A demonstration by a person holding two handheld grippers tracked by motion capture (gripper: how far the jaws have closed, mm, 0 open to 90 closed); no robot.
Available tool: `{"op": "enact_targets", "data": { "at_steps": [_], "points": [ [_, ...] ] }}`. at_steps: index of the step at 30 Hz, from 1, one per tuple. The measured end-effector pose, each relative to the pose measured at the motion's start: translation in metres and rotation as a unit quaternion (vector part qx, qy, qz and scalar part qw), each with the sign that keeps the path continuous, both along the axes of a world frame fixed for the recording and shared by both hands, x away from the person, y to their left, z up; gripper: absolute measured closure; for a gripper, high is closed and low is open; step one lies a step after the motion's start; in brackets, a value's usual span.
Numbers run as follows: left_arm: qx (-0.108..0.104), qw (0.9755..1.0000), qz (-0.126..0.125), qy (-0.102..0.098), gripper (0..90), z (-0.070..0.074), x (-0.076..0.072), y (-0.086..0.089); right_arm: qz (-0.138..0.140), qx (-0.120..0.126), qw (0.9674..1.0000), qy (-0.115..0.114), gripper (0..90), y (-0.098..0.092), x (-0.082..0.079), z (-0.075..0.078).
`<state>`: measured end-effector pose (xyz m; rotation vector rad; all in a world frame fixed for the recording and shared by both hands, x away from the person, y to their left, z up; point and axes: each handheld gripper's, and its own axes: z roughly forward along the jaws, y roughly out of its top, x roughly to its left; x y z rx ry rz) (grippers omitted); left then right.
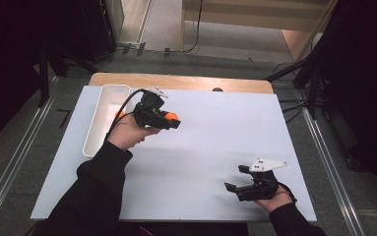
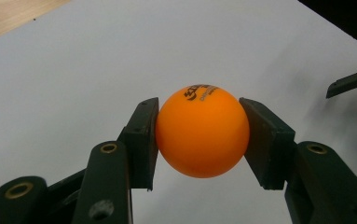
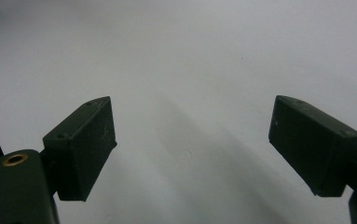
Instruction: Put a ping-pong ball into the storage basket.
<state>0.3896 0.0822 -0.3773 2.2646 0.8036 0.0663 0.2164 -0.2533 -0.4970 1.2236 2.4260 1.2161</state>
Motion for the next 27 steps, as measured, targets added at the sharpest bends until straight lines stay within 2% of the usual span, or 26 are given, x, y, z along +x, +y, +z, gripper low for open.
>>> {"op": "enact_targets", "data": {
  "at_steps": [6, 11, 19, 22, 27],
  "points": [
    [-0.001, 1.0000, 0.007, 0.004, 50.6, 0.000, 0.001, 0.005, 0.001, -0.002, 1.0000, 0.000, 13.2, 0.000, 0.000, 0.000],
    [0.001, 1.0000, 0.002, 0.005, 50.6, 0.001, 0.002, 0.007, 0.001, -0.001, 1.0000, 0.000, 13.2, 0.000, 0.000, 0.000],
    [0.000, 1.0000, 0.003, -0.001, 50.6, 0.002, 0.003, 0.013, -0.001, 0.000, 1.0000, 0.000, 13.2, 0.000, 0.000, 0.000],
    [-0.002, 1.0000, 0.009, -0.002, 50.6, 0.003, 0.004, 0.015, 0.000, -0.002, 1.0000, -0.001, 13.1, 0.000, 0.000, 0.000],
    [0.005, 0.9998, 0.018, -0.005, 50.6, 0.003, 0.006, 0.020, -0.001, 0.000, 1.0000, 0.001, 13.2, 0.000, 0.000, 0.000]
  ]
}}
